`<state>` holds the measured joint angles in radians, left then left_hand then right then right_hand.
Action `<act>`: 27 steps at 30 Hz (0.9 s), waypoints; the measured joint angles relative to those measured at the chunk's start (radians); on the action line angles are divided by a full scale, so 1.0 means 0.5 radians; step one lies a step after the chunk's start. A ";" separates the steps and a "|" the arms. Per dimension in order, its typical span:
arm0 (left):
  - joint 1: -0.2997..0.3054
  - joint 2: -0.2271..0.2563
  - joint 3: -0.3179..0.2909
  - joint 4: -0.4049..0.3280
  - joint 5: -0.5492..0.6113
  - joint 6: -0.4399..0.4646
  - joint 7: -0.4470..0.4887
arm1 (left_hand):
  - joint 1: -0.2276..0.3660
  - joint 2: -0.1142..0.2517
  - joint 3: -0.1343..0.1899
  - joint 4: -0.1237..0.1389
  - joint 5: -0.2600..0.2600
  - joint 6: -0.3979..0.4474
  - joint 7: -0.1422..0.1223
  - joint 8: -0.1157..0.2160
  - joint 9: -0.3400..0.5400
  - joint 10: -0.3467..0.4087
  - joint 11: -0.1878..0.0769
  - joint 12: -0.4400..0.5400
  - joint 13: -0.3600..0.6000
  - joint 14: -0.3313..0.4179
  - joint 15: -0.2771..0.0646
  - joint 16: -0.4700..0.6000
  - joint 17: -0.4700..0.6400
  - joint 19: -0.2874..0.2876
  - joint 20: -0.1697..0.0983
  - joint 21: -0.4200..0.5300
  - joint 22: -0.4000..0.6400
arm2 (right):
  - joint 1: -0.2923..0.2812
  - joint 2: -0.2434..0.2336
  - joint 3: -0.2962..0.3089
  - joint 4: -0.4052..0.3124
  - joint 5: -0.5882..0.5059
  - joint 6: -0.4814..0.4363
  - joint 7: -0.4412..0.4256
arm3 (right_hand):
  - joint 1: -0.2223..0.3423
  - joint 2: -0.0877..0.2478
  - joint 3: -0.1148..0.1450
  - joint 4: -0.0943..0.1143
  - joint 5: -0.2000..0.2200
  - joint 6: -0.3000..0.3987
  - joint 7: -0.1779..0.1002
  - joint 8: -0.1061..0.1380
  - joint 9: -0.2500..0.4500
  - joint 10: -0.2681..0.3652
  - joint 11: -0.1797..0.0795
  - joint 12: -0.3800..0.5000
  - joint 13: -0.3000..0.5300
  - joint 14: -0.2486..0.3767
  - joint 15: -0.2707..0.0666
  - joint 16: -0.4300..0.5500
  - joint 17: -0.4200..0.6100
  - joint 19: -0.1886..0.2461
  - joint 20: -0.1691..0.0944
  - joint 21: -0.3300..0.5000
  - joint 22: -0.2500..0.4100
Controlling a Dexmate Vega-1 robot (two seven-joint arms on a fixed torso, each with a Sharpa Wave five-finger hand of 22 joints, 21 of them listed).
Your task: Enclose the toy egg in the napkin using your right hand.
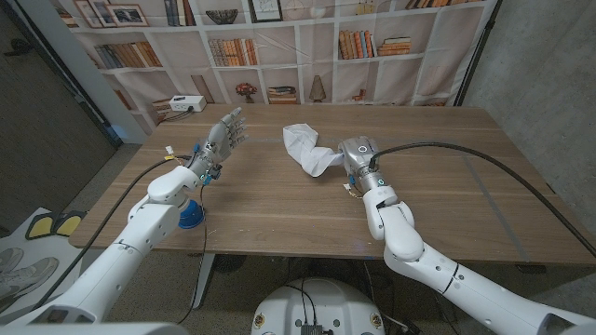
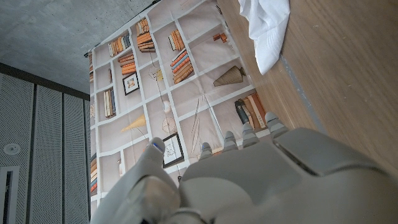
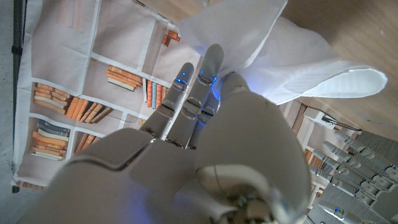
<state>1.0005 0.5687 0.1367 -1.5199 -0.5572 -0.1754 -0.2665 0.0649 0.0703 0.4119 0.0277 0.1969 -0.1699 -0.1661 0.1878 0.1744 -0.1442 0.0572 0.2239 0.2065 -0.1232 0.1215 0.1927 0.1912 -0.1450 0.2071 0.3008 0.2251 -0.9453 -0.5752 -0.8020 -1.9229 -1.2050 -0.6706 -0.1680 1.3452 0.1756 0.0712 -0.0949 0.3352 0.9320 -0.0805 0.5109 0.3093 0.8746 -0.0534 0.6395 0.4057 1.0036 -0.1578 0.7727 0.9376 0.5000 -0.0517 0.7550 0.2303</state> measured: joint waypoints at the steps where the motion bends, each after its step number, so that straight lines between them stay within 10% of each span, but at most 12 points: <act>1: 0.001 0.000 -0.001 -0.001 0.000 0.000 0.001 | 0.000 0.000 0.000 0.000 0.000 0.000 0.000 0.000 0.000 0.000 0.000 0.000 0.000 0.000 0.000 0.000 0.000 0.000 0.000 0.000 0.000 | 0.001 0.003 0.006 0.005 0.002 0.006 -0.027 | 0.000 0.000 0.000 0.000 -0.013 0.000 0.000 0.000 0.000 0.000 0.000 0.000 0.000 0.000 0.000 0.000 0.001 -0.005 0.005 0.000 0.000; 27: 0.134 0.004 -0.058 -0.110 -0.010 -0.017 0.071 | 0.000 0.000 -0.006 0.006 0.000 0.000 0.000 0.000 0.000 0.000 0.000 0.000 0.000 0.000 0.000 0.000 0.000 0.000 0.000 0.000 0.000 | 0.412 0.100 -0.083 0.382 0.068 0.419 -0.285 | 0.000 -0.001 0.016 0.016 -0.044 0.016 -0.015 0.000 -0.014 -0.001 -0.001 0.000 0.000 0.000 0.000 -0.045 0.084 -0.030 0.008 0.060 -0.015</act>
<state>1.0676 0.5705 0.1075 -1.5748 -0.5623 -0.1839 -0.2309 0.0649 0.0703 0.4090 0.0305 0.1969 -0.1699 -0.1661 0.1878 0.1743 -0.1442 0.0572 0.2239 0.2066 -0.1232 0.1215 0.1927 0.1912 -0.1450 0.2071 0.3008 0.2251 -0.7391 -0.5253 -0.8434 -1.7319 -1.1711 -0.4612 -0.3104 1.3451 0.1753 0.0790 -0.0869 0.3134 0.9399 -0.0881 0.5108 0.3023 0.8741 -0.0539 0.6395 0.4058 1.0036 -0.1576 0.7504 0.9797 0.4852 -0.0476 0.7849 0.2229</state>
